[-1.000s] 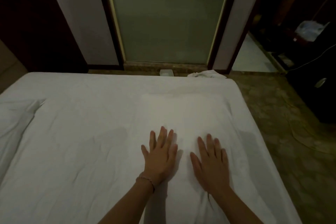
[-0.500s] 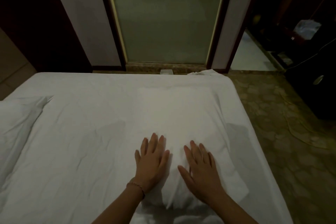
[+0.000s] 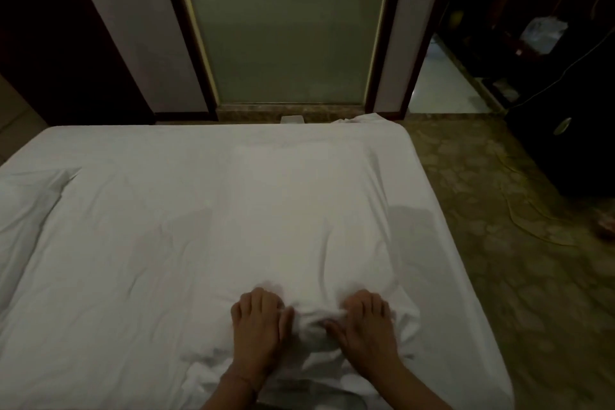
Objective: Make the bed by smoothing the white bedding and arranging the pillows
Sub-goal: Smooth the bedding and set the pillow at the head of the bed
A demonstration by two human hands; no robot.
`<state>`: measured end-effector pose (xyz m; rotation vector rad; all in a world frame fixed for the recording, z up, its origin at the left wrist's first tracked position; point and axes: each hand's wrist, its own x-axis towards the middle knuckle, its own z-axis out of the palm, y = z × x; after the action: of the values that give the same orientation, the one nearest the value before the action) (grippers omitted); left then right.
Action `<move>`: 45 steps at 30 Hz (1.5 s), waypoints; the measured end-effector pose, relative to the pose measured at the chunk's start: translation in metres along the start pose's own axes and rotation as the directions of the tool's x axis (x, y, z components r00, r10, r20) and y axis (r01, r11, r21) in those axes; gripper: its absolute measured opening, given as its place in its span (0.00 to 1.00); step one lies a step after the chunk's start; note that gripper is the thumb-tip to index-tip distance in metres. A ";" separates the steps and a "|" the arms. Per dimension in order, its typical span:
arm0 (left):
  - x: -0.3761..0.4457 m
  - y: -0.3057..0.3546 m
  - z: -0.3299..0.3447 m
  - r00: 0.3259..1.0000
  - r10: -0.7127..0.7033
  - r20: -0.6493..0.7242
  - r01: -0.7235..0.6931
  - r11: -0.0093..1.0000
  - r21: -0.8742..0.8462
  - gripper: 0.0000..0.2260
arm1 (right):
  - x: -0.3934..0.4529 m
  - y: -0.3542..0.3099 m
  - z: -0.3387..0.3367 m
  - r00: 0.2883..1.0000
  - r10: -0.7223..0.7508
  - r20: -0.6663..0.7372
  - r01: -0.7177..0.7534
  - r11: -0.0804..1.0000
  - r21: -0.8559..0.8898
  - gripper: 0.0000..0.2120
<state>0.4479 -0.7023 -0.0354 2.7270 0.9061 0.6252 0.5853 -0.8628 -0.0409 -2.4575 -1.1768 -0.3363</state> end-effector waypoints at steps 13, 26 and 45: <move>0.018 -0.006 -0.030 0.976 0.143 -0.167 -0.133 0.989 0.069 0.22 | 0.007 0.004 -0.017 0.971 -0.124 -0.204 0.127 0.992 0.003 0.27; 0.056 -0.033 -0.007 0.985 0.173 -0.014 -0.173 0.970 -0.169 0.07 | 0.004 0.034 -0.009 0.996 -0.042 -0.084 0.042 0.999 0.001 0.24; 0.116 -0.040 0.021 0.875 -0.186 0.447 0.156 0.982 0.104 0.31 | 0.104 0.032 0.041 0.902 0.180 0.393 -0.141 0.982 -0.125 0.31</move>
<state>0.5200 -0.6009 -0.0285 2.6281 1.0342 -0.0857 0.6763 -0.7906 -0.0463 -2.7721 -1.1160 0.1807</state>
